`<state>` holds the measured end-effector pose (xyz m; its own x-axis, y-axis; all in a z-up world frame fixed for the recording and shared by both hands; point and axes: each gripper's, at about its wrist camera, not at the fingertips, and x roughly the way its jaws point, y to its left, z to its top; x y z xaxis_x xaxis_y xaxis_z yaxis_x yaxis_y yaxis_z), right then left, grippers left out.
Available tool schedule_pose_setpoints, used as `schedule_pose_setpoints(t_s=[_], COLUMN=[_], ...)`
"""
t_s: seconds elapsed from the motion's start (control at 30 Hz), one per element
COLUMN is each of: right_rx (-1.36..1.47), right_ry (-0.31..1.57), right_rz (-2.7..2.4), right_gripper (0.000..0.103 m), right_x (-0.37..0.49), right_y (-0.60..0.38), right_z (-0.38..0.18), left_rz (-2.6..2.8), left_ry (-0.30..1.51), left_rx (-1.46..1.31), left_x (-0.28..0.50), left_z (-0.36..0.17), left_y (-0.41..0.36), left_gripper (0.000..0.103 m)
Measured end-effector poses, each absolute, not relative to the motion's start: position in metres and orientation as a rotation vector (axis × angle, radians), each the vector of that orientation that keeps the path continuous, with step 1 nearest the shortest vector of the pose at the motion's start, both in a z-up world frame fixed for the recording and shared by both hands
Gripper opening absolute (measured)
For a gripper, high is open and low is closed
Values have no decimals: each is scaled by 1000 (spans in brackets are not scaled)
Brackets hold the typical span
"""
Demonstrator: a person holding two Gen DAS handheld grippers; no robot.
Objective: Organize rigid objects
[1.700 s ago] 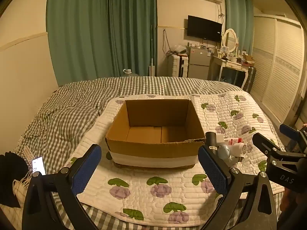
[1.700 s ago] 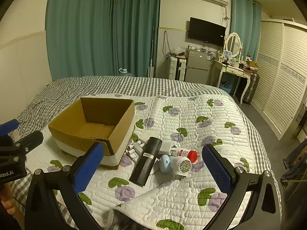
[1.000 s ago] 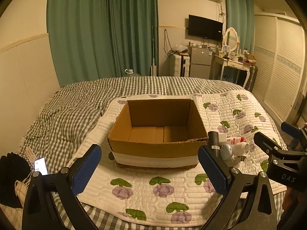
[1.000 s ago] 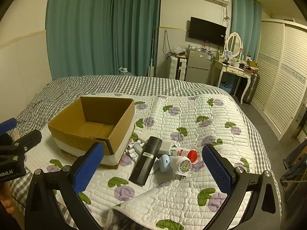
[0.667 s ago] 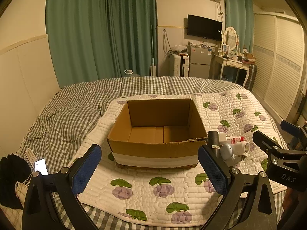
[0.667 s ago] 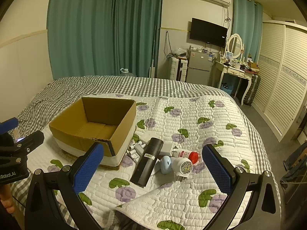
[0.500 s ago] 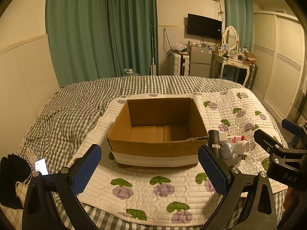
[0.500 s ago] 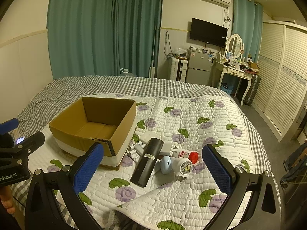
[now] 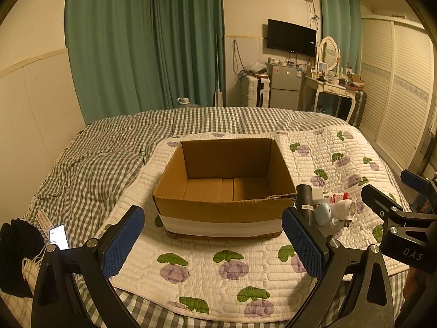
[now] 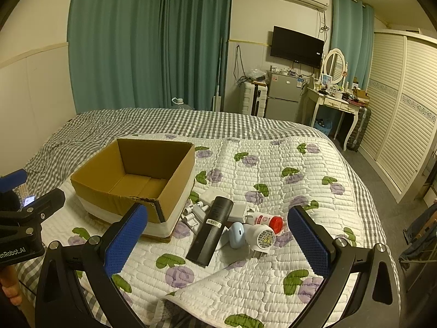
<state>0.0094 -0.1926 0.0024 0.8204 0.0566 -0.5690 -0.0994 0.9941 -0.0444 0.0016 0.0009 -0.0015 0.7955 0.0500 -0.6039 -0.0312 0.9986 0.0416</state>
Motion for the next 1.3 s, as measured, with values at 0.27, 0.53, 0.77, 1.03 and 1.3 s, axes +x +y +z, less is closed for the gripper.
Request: schedule_pose_setpoints(t_s=[0.27,0.53,0.77,1.03,1.3], right_rx=[-73,-74,-74,-75,-70], right_ry=[603,603,604,606,614], right_rz=[85,86,86,87,85], right_gripper=[103,103,103,103,103], right_x=[9,9,9,8,10], right_y=[-192,-192,-192,-192,-192], right_z=[2,2,2,1,-5], left_rz=[42,42,42,39,41], left_ry=[648,650,651,656,664], left_rx=[29,30,31,31,60], left_x=[1,0,0,-2,2], left_z=[-2,-3,-4,-9,-5], left_y=[1,0,0,-2,-1], left_gripper=[103,103,103,103,103])
